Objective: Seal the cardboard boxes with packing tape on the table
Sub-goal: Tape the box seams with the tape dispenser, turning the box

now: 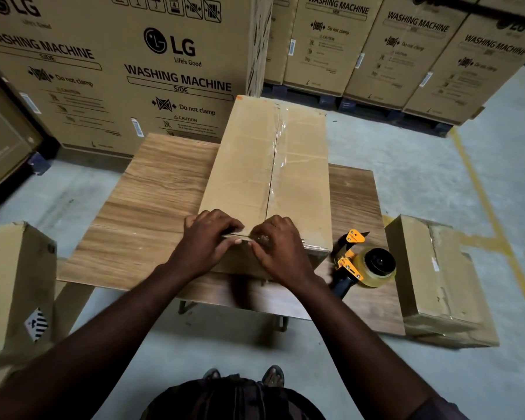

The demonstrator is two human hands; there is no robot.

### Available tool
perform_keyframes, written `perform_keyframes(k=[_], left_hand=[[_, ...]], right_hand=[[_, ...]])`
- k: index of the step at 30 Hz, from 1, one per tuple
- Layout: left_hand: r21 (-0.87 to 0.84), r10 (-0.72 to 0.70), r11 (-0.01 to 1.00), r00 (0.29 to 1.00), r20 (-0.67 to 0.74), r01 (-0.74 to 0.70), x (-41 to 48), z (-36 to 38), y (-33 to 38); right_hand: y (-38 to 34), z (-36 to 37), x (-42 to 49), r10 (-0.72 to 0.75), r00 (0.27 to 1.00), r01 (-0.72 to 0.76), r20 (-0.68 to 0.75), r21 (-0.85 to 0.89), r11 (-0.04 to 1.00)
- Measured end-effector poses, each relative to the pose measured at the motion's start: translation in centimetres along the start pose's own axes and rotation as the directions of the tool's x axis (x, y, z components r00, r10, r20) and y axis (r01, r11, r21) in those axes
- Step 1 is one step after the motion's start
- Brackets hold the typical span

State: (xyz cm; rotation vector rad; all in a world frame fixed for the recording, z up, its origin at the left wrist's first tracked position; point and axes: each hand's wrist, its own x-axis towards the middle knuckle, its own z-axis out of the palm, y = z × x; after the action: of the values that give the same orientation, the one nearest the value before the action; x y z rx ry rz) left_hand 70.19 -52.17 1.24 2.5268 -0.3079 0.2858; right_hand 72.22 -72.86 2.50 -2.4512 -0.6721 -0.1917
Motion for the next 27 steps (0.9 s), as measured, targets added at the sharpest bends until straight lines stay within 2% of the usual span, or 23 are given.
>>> perform_keyframes(k=[3, 6, 10, 13, 15, 20, 25, 27], left_hand=[[0.020, -0.010, 1.000, 0.999, -0.045, 0.011, -0.6, -0.8, -1.3], [0.009, 0.006, 1.000, 1.000, 0.010, -0.006, -1.3, -1.5, -2.1], [-0.050, -0.024, 0.998, 0.998, 0.063, 0.027, -0.7, -2.1, -2.4], [-0.114, -0.009, 0.993, 1.000, -0.003, 0.009, -0.2, -2.6, -3.2], [-0.167, -0.069, 0.984, 0.996, -0.056, 0.059, -0.5, -2.9, -3.5], [-0.329, -0.234, 0.924, 0.969, -0.080, 0.196, -2.5, -2.7, -4.3], [-0.460, -0.391, 0.827, 0.918, -0.058, 0.323, -3.4, -2.3, -4.0], [-0.487, -0.464, 0.794, 0.880, -0.099, 0.364, -3.6, -1.6, -3.4]], right_hand=[[-0.3, 0.8, 0.2, 0.024, 0.999, -0.022, -0.039, 0.040, 0.999], [0.4, 1.3, -0.8, 0.022, 0.998, -0.019, -0.055, 0.060, 0.998], [-0.5, 1.0, 0.0, 0.025, 1.000, -0.025, -0.015, -0.010, 1.000], [-2.0, 1.6, 1.4, -0.043, 0.998, 0.043, 0.036, 0.000, 0.999], [-2.4, 2.4, 1.8, -0.040, 0.999, 0.040, 0.027, 0.012, 0.999], [-2.1, 3.2, 0.8, 0.015, 0.999, -0.013, -0.044, 0.042, 0.999], [-4.1, 3.4, 2.4, 0.003, 1.000, -0.003, 0.028, 0.013, 1.000], [-5.0, 4.2, 2.9, 0.032, 0.999, -0.033, 0.033, 0.029, 0.999]])
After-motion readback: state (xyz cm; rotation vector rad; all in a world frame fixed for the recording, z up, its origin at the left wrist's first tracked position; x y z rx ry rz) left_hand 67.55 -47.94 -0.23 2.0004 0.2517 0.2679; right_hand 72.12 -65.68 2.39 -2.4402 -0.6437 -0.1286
